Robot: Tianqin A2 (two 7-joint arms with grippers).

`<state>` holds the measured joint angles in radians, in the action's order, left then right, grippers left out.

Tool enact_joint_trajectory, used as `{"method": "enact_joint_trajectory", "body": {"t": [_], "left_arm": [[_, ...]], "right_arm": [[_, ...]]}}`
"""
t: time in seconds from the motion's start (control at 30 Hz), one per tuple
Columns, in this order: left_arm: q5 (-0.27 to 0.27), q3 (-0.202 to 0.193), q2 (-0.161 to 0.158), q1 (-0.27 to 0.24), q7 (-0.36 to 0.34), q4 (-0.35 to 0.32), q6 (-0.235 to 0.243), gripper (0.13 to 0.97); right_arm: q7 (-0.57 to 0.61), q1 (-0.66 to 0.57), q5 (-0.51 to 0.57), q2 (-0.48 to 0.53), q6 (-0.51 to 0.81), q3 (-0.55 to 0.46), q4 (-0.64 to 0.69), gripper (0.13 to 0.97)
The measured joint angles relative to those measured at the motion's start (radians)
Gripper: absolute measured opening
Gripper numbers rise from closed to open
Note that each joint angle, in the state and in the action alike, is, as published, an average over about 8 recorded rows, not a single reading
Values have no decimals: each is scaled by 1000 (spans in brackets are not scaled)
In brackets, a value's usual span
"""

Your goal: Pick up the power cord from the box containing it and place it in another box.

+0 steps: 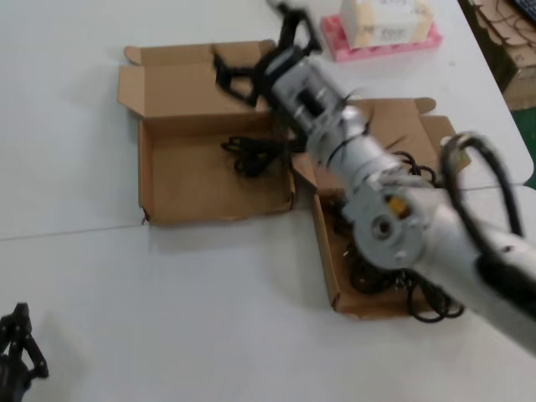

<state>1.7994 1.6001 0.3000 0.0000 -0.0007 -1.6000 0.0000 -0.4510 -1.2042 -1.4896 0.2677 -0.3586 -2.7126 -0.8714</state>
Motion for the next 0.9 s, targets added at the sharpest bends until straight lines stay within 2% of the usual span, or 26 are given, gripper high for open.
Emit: {"method": "enact_joint_trajectory", "body": {"t": [0.1, 0.17, 0.27, 0.4, 0.53, 0.7, 0.9], "left_arm": [[0, 0, 0, 0, 0, 0, 0, 163], [0, 0, 0, 0, 0, 0, 0, 163], [0, 0, 0, 0, 0, 0, 0, 165], [0, 0, 0, 0, 0, 0, 0, 172], [0, 0, 0, 0, 0, 0, 0, 177], [0, 0, 0, 0, 0, 0, 0, 224], [0, 0, 0, 0, 0, 0, 0, 288]], "right_arm": [[0, 0, -30, 58, -17, 43, -109, 653], [0, 3, -42, 92, -28, 68, -176, 674], [0, 14, -50, 120, -37, 93, -236, 738], [0, 42, -57, 125, -30, 120, -259, 823], [0, 90, -67, 120, -14, 160, -277, 862], [0, 163, -83, 114, 11, 222, -306, 927], [0, 258, -104, 107, 42, 303, -345, 951]]}}
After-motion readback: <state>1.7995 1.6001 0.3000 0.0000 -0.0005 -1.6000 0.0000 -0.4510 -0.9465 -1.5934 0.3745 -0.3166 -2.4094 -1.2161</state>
